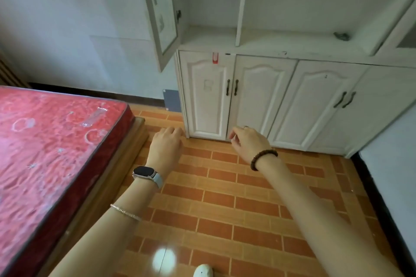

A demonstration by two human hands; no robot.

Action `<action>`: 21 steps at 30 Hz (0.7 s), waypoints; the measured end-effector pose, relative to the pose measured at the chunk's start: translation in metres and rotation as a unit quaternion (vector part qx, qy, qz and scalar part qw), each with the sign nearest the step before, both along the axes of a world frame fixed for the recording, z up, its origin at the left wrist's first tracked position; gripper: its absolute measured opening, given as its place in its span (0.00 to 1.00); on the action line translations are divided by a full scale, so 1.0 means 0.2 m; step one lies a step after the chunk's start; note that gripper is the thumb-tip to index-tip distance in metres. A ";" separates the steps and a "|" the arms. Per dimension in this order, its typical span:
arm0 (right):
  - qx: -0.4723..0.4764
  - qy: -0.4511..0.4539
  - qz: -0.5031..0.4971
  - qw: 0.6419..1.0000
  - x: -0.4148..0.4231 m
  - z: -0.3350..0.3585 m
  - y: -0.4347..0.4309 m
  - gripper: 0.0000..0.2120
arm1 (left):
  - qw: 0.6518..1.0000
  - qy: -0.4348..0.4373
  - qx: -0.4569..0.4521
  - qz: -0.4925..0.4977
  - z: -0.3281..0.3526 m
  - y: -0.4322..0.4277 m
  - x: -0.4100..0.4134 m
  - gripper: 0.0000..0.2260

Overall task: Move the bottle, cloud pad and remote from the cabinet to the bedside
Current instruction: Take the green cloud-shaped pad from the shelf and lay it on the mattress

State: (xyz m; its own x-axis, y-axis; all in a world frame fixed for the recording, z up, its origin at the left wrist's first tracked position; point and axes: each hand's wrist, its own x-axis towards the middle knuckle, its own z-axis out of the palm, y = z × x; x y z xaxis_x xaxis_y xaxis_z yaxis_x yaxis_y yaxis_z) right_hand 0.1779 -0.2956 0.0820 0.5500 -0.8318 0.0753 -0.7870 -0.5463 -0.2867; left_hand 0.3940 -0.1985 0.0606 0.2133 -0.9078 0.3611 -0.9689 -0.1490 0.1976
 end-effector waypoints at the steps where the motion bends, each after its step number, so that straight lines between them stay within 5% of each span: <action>1: -0.005 -0.004 -0.004 1.000 0.01 0.02 -0.06 0.08 | 1.000 0.005 -0.007 -0.004 0.03 -0.07 0.02 0.08; 21: -0.117 -0.056 -0.025 0.991 0.32 0.50 -1.15 0.09 | 0.995 -0.045 -0.082 -0.042 0.41 -1.27 0.33 0.09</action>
State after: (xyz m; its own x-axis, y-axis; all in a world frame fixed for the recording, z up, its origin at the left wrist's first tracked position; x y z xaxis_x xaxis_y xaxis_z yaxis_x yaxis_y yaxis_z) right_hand 0.2428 -0.5260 0.1825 0.4852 -0.8109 0.3272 -0.7857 -0.5685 -0.2438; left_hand 0.4591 -0.4521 0.1435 0.0989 -0.8483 0.5202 -0.9914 -0.0392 0.1245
